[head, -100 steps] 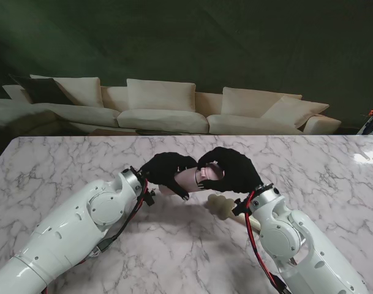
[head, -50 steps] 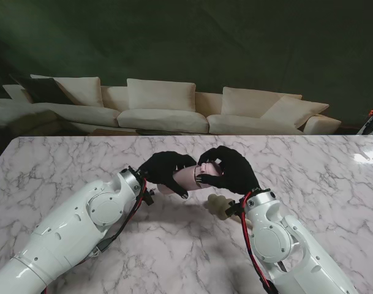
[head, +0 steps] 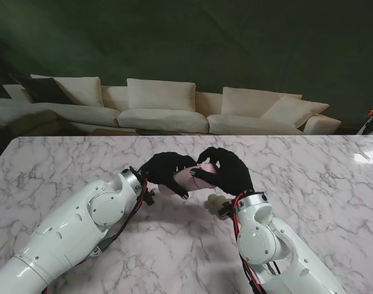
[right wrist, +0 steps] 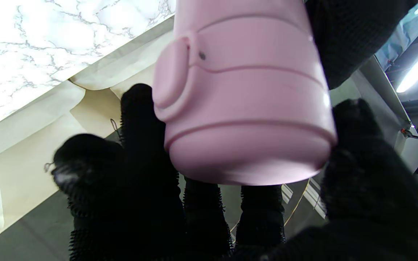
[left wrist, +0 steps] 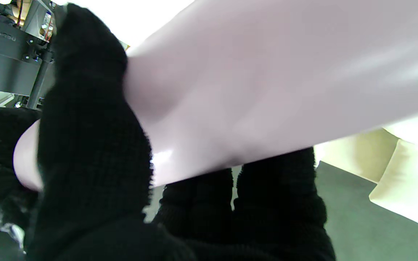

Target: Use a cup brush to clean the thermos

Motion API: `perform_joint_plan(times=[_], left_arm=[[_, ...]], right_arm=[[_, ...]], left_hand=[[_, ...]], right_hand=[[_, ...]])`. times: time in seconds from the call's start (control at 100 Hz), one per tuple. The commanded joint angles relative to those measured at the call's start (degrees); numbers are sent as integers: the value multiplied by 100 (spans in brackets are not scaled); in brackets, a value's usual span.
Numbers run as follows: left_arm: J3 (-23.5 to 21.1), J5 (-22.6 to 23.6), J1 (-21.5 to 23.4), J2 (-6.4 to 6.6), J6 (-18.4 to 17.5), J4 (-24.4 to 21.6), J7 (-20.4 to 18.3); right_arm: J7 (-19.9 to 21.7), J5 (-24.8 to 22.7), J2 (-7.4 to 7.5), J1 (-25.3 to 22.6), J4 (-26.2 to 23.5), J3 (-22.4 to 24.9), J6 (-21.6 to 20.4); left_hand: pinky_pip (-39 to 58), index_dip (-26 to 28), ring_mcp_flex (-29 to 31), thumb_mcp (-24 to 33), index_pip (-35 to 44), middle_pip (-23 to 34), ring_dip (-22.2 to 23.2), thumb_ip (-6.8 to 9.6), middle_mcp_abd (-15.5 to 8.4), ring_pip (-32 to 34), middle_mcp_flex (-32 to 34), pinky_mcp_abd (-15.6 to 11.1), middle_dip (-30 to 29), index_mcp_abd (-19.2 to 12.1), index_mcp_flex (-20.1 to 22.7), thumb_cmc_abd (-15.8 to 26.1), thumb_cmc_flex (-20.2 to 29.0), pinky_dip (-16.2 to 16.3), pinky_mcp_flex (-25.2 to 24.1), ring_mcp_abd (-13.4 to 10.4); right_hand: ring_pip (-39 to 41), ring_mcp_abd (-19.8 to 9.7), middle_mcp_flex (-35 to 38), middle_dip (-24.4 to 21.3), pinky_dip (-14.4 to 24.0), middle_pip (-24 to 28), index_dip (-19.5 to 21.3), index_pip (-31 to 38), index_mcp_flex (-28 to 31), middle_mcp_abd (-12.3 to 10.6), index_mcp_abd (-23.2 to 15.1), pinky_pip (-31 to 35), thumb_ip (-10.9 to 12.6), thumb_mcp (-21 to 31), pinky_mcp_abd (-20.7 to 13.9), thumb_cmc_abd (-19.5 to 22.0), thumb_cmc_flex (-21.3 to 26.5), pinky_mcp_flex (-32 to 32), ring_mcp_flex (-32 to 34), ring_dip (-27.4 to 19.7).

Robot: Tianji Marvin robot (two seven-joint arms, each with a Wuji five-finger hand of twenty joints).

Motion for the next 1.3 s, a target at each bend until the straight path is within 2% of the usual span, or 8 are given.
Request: perform_joint_plan(times=[0.0,0.19,0.32,0.65,0.91,1.03,1.12,1.29], left_arm=[[25,-43,-61,-55,-6,-117,-93],[66,-48,-55,-49,-38,-156,-128],[106,-67,-76,-44,-35,-148,-177],[202,-114,-112,-55,-40,-67,-193],[214,-125,-107,-42,-31,-75,-251],[178,-111,-77,-35,-29,-104,-250],[141,-91,-58,-27,-34,-129,-248],[67,-41,-17,-21,-42,-186,-212]], right_arm=[[15,-19,-56,7,32,-92,87],[-59,-102,-80,86,98,-171,344],[-70,-27,-104,87,74,-190,488],[4,278,-117,0,-94,-48,406],[5,401,-112,-67,-196,65,87],[142,252,-34,-190,-306,263,-191],[337,-152,74,-342,-420,477,-348],[586,-850,231,-728,-674,917,-525]], left_hand=[[263,259,593,2994,734,326,413,402,-418,1125,107,-596,163,-883,559,2958,1256,107,125,-385],[268,260,594,2993,735,329,412,400,-427,1125,109,-586,165,-887,561,2961,1257,109,125,-392],[266,259,595,2995,733,326,413,399,-420,1127,103,-589,163,-882,561,2959,1267,108,120,-385],[271,263,592,2993,740,329,415,395,-418,1132,105,-585,168,-885,570,2957,1264,111,119,-379],[270,262,589,2996,741,328,413,395,-426,1130,106,-583,167,-885,571,2958,1262,109,117,-378],[269,263,587,2996,741,328,412,392,-428,1129,104,-581,169,-886,568,2958,1268,108,113,-374],[274,261,586,2992,739,331,413,390,-425,1131,108,-581,171,-882,566,2959,1266,110,115,-374],[276,261,588,2991,738,327,413,392,-427,1132,106,-581,168,-891,566,2959,1257,110,116,-381]], right_hand=[[586,-687,1048,150,-45,715,-76,127,-81,-670,-275,315,109,318,284,648,407,-15,559,71],[544,-223,1865,-170,-255,351,549,-1073,496,-409,363,580,542,532,758,1214,-850,24,950,-4],[203,-72,1467,-330,-286,45,479,-1545,20,-225,733,526,634,232,738,1442,-1699,-290,736,-124],[-820,-193,-1122,-1570,412,-1090,362,-1831,-1254,2,714,-531,898,-889,438,1856,-1730,-2920,-1992,-282],[-2415,-591,-2457,-2212,227,-1653,293,-1957,-1858,-90,846,-2192,944,-1110,-149,1944,-1571,-5015,-4089,-1076],[-3066,-677,-2815,-2523,176,-1969,144,-2188,-2075,-130,852,-2778,960,-1040,-282,1629,-1528,-5405,-4462,-1460],[-3248,-622,-2893,-2776,312,-2187,-217,-2678,-2680,-27,1313,-2889,785,113,-451,707,-2439,-5254,-4409,-1569],[-2972,-502,-2843,-2801,258,-2203,-422,-3042,-2587,241,1752,-2522,696,659,-766,-134,-2556,-4747,-4107,-1453]])
